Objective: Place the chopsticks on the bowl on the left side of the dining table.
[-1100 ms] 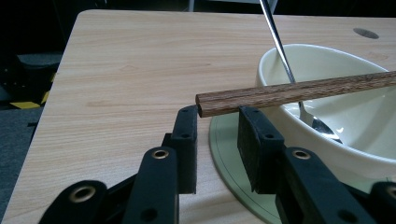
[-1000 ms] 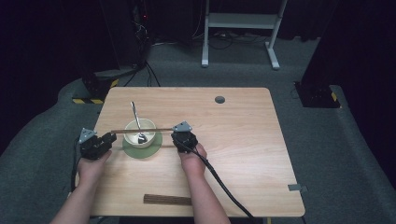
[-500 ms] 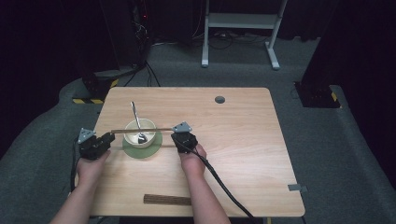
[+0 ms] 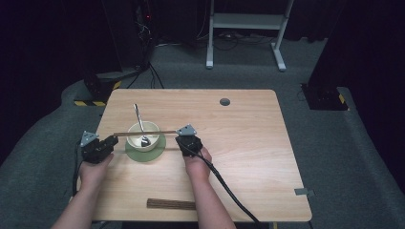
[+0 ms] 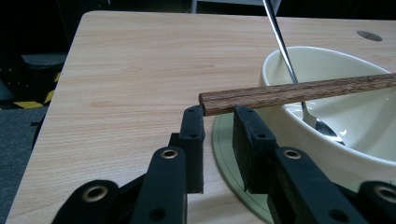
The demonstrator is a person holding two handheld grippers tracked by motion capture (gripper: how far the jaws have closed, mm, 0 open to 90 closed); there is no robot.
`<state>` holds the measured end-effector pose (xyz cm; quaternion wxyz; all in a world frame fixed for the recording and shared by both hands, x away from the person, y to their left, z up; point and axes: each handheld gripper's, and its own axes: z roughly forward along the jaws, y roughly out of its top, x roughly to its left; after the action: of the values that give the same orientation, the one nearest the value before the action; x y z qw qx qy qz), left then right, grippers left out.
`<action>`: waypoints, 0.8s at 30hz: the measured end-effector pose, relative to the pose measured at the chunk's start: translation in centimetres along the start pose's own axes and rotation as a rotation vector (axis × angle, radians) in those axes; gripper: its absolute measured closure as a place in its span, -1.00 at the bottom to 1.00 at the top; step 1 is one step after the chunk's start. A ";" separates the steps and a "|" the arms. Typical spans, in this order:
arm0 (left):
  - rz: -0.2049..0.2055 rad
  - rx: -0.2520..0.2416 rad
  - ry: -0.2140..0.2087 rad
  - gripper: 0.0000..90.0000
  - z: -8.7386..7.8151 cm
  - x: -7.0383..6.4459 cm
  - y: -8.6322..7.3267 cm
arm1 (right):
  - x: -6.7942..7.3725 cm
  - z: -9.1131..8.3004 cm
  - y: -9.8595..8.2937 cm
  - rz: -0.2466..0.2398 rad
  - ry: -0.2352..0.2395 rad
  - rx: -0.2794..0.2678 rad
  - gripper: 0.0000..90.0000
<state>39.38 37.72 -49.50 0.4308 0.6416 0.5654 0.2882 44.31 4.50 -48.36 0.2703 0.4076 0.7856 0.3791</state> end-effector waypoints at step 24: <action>-0.018 0.004 0.006 0.64 0.1 0.1 -0.1 | 0.0 0.0 -0.1 -0.001 0.012 -0.007 0.89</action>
<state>39.43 37.82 -49.65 0.4304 0.6364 0.5730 0.2852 44.27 4.45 -48.44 0.2672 0.4042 0.7860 0.3839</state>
